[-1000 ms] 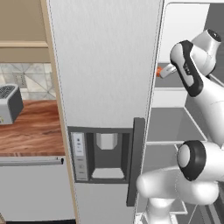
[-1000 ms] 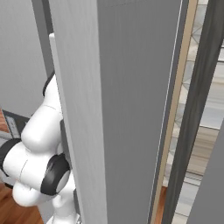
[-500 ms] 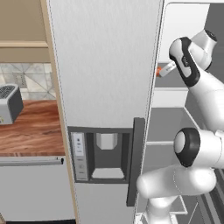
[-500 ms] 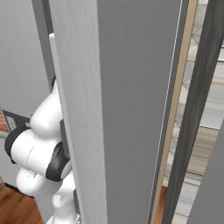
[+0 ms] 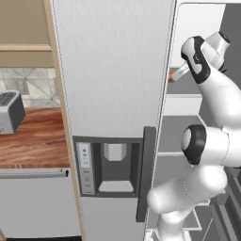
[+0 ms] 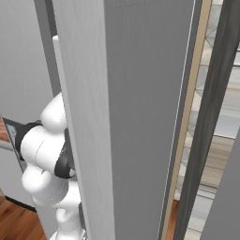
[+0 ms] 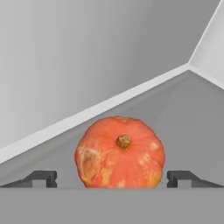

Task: Take the cheese, fish, and squash from the fridge and place them on the plate on the dining counter to create an appetizer plate.

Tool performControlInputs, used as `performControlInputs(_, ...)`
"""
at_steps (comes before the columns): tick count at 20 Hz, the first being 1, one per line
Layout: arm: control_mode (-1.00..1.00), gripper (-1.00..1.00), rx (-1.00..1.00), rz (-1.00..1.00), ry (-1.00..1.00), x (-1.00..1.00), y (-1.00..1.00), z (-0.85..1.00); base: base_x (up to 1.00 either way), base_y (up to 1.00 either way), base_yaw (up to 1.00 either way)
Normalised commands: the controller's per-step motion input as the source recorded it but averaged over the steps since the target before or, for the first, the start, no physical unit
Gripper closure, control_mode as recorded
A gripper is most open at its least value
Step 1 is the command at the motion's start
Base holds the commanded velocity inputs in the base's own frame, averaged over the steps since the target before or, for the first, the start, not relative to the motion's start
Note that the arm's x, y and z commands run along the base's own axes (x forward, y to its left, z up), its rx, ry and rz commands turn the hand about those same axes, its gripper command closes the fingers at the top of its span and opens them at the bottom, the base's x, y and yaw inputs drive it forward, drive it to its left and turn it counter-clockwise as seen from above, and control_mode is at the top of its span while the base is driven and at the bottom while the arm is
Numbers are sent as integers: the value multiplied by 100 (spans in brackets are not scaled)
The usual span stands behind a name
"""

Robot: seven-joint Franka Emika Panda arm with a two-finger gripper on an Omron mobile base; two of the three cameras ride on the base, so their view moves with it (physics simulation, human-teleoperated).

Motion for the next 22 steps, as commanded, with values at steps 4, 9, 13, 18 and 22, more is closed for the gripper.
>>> performControlInputs(4, -100, -100, 0, 5, 1, 27, -19, -10, 0, 0, 0)
performControlInputs(9, -100, -100, 0, 6, 2, 29, -9, -9, 0, 0, 0)
performControlInputs(13, -100, -100, 0, 5, 6, 19, 0, -10, 0, 0, 0)
performControlInputs(18, -100, -100, 0, 4, 9, 3, 0, -15, 0, 0, 0)
performControlInputs(22, -100, -100, 0, 4, 10, 0, 2, -22, 0, 0, 0)
